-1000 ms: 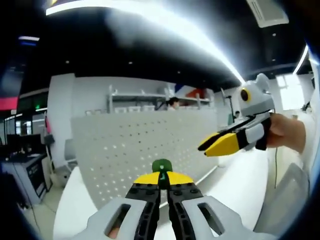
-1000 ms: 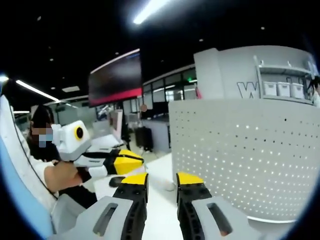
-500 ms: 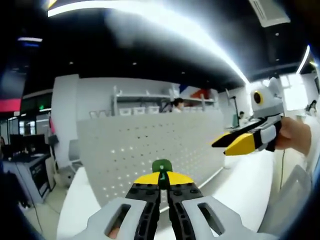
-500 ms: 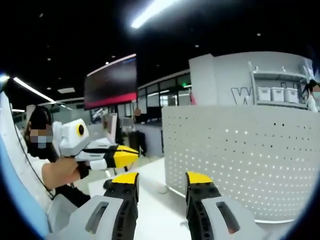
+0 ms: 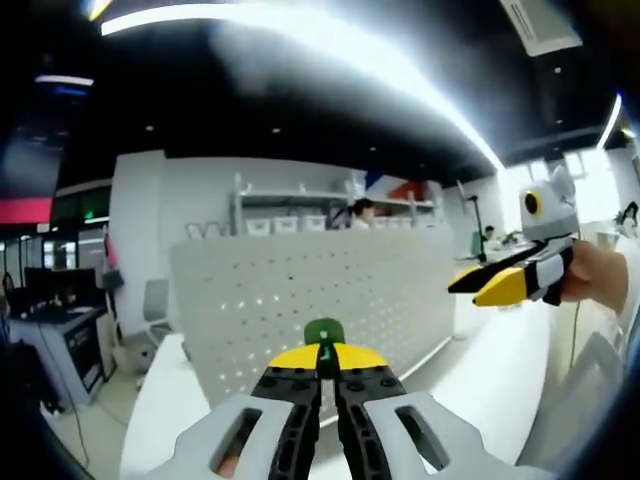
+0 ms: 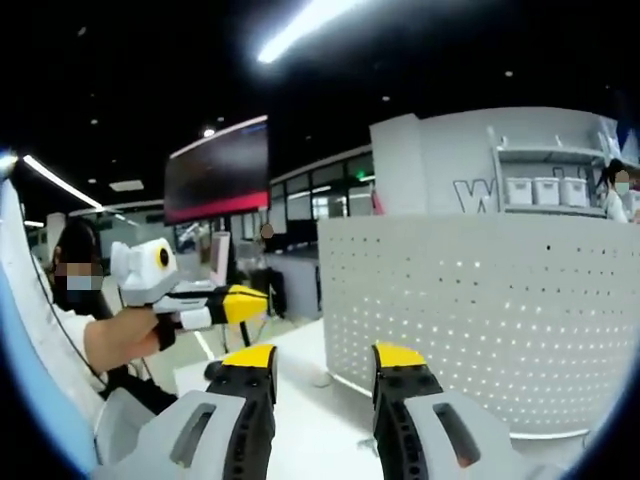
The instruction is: Insert the hook assembly into the mounting plate slot until the hook locks in place.
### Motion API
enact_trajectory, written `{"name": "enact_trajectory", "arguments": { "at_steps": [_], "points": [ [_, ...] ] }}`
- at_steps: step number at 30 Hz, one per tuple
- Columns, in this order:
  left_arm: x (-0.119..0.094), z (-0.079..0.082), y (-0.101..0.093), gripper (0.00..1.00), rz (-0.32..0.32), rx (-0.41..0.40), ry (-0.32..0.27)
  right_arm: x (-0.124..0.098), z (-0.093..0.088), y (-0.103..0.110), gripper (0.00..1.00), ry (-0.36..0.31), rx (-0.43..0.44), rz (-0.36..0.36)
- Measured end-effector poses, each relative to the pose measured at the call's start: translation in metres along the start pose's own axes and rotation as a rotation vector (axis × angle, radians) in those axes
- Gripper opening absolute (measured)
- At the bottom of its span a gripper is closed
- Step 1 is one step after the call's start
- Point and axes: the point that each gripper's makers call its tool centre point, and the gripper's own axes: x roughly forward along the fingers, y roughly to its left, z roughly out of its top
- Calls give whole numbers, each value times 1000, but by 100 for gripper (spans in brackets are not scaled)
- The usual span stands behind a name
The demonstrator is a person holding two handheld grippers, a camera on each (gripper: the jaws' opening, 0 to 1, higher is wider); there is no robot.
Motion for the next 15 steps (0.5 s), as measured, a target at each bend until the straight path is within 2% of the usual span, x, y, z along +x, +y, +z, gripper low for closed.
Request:
{"name": "enact_trajectory", "arguments": {
  "at_steps": [3,15],
  "points": [
    [-6,-2,3,3,11,-2,8,0,-13,5,37,28,25,9],
    [-25,-1,7,3,27,1,6,-22,-19,6,36,27,24,-44]
  ]
}}
